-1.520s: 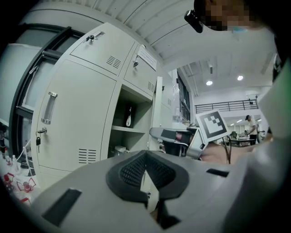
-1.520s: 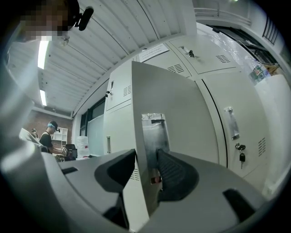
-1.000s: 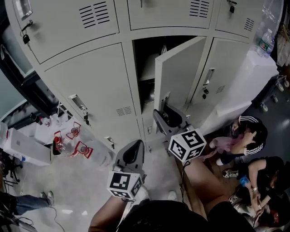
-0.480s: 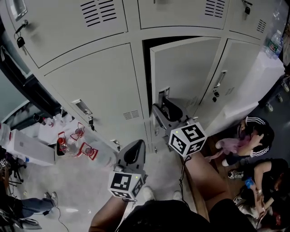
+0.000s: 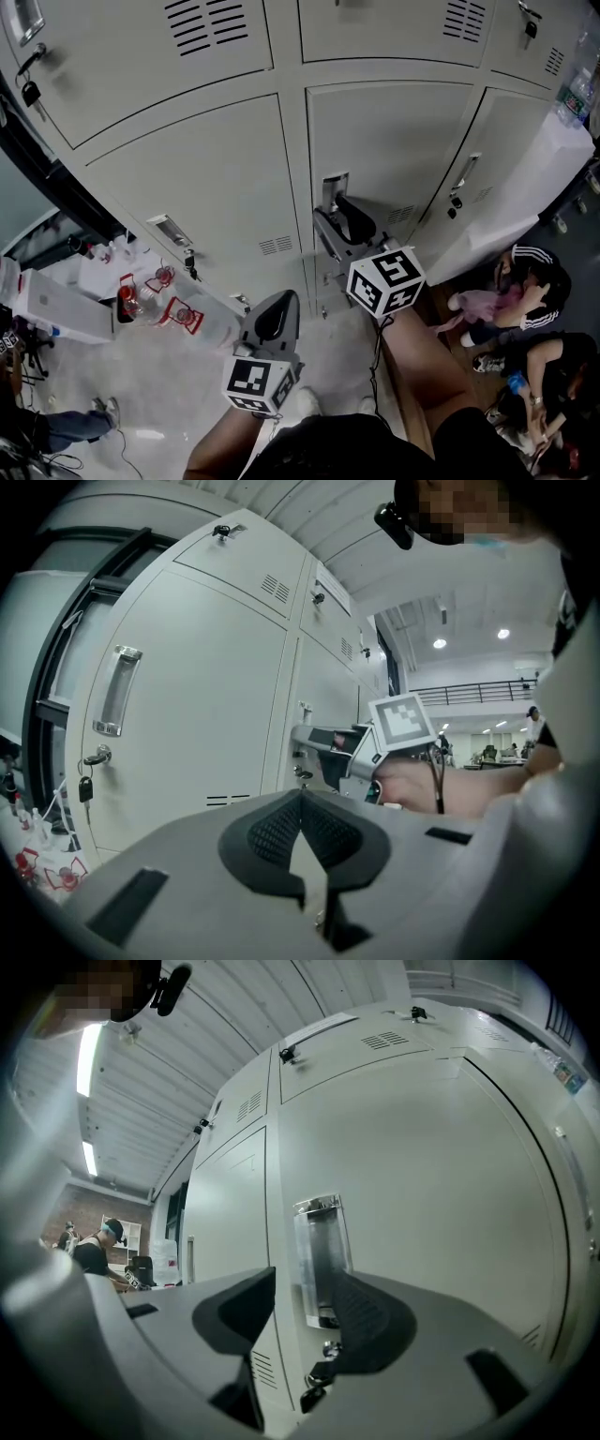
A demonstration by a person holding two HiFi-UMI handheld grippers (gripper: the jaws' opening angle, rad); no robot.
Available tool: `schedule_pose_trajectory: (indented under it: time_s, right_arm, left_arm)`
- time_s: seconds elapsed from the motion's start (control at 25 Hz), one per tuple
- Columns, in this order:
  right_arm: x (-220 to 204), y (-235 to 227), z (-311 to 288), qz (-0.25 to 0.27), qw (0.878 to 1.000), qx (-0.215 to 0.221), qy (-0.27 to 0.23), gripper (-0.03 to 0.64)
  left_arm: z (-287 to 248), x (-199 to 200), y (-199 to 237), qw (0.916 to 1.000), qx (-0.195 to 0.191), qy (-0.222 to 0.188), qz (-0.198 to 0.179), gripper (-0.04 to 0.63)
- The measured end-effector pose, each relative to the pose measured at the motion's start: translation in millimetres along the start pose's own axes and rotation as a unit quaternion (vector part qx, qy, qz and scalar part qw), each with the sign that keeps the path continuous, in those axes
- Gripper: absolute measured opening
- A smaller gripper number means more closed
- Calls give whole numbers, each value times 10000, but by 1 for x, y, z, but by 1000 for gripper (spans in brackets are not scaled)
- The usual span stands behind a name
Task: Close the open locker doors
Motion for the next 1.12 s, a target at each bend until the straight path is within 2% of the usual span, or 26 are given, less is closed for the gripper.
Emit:
schedule_pose_trajectory:
  time_s: [0.36, 1.12]
  right_arm:
    - [-5, -5, -10, 24, 10000, 24, 26, 183]
    - [-7, -11, -4, 28, 9998, 167, 126, 184]
  left_arm:
    - [-8, -5, 5, 9999, 9, 46, 104, 5]
    - [-11, 0, 0, 9998, 216, -3, 41, 5]
Point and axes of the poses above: the fingertips, and each gripper's own axes: z backward along the fingers, y to its left, x out of its top, the point moved 4 cm from there along z, backward along the fingers, and after that the axes turned 7 degrees about -y, right-handed, at the moved point
